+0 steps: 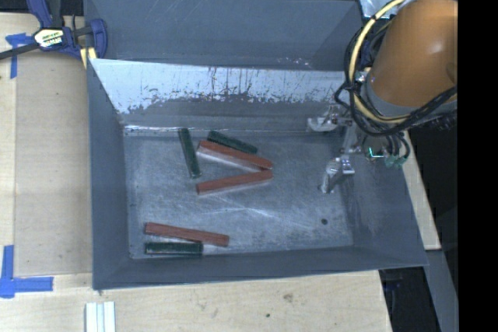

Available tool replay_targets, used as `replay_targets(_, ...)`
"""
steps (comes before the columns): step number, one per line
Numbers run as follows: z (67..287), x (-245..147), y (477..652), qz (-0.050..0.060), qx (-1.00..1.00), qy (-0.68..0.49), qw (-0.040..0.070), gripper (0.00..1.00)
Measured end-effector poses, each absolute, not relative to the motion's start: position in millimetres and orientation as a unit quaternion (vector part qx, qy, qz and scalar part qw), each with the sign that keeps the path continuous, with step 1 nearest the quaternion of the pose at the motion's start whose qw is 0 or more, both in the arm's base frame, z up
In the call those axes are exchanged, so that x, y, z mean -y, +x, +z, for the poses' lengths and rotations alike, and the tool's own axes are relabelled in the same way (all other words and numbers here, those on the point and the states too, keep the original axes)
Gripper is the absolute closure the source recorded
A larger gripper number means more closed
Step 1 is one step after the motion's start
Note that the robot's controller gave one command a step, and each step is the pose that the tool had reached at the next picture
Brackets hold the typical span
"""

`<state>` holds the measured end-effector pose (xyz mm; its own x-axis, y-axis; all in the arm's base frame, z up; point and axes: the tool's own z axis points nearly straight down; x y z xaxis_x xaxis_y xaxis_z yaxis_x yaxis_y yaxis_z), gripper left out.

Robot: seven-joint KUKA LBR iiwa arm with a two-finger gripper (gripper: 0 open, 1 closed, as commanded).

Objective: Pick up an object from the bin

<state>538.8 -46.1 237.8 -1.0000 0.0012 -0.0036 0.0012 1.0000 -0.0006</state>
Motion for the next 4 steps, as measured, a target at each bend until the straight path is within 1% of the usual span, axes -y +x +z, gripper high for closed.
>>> replay_targets(1,199,12,560.3,0.000,-0.999,0.041,0.005,0.00)
replay_targets(2,132,-7,568.4,0.000,-1.000,-0.020,0.003,0.00)
replay_targets(3,86,-58,589.0,-0.001,-0.995,-0.098,0.023,1.00)
replay_targets(4,86,-58,589.0,-0.001,-0.995,-0.098,0.023,1.00)
